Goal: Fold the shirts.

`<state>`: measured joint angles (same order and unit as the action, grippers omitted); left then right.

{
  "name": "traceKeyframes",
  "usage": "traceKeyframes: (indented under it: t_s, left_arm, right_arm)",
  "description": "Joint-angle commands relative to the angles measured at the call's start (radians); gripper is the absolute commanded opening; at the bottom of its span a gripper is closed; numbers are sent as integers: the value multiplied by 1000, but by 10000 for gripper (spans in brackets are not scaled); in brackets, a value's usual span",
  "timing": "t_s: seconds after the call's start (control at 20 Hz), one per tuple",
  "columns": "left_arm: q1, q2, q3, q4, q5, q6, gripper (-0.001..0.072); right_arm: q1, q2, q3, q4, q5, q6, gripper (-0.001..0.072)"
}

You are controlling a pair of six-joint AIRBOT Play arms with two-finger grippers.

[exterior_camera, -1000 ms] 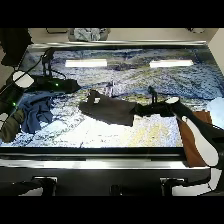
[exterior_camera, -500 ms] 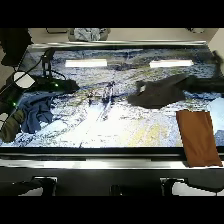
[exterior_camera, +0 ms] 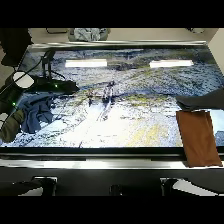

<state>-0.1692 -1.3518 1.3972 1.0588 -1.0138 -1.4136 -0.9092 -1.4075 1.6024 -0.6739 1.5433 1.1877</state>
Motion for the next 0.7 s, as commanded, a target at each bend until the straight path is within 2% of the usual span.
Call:
traceKeyframes:
  t_s: [0.0,0.15,0.25,0.45,0.55,0.65]
  left_arm:
    - [2,1,0,1,-5,0,30]
    - [2,1,0,0,-4,16,30]
    - [2,1,0,0,-4,23,31]
    - [2,1,0,0,-4,27,31]
    - [2,1,0,0,-4,27,30]
    - [2,1,0,0,-4,27,31]
  right_arm:
    - [-92,21,6,8,115,25,44]
    - [-125,53,6,-35,206,25,44]
    - [-122,71,6,-195,311,22,45]
    - [-122,146,-89,-611,310,8,45]
    - [-122,171,-195,-732,305,-3,45]
    - [-122,175,-312,-754,237,-2,45]
